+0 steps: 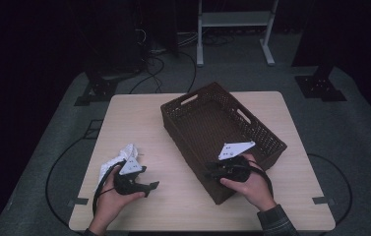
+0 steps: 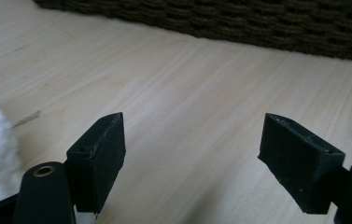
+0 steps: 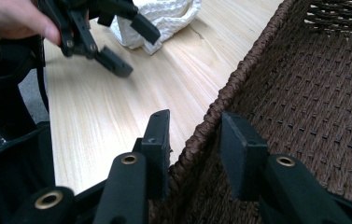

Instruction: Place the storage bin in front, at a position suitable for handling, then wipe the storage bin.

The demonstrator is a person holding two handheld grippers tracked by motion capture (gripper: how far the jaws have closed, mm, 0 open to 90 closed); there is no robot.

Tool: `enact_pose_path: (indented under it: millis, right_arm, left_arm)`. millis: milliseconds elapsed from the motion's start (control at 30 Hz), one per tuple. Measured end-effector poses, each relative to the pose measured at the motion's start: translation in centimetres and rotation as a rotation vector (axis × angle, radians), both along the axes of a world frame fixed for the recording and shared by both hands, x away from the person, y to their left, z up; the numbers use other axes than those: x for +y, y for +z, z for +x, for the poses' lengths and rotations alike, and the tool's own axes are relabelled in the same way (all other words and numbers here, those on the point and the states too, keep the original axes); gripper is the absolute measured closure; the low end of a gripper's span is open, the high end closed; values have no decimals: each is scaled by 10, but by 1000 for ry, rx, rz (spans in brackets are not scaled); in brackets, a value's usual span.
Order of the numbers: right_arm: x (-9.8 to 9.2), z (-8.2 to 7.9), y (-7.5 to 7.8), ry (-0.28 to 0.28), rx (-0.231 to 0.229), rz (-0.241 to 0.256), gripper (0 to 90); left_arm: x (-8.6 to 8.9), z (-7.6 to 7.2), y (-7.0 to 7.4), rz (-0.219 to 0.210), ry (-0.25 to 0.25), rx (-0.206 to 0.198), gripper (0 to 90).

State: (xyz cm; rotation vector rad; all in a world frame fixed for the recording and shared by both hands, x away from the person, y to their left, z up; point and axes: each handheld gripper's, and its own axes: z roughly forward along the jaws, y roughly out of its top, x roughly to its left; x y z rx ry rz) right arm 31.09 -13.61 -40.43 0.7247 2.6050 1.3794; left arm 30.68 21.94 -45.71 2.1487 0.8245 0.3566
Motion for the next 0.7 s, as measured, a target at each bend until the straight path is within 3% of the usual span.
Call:
enact_pose_path:
  millis: [100, 300, 400, 700]
  right_arm:
    - [0, 0, 0, 1, 3, 2, 633]
    - [0, 0, 0, 0, -3, -2, 634]
    - [0, -1, 0, -2, -9, -3, 634]
    - [0, 0, -1, 2, -5, 3, 634]
  left_arm:
    - [5, 2, 3, 1, 15, 3, 205]
    - [20, 5, 15, 21, 56, -31, 209]
    - [33, 12, 21, 41, 100, -50, 201]
    - [52, 31, 23, 75, 183, -53, 178]
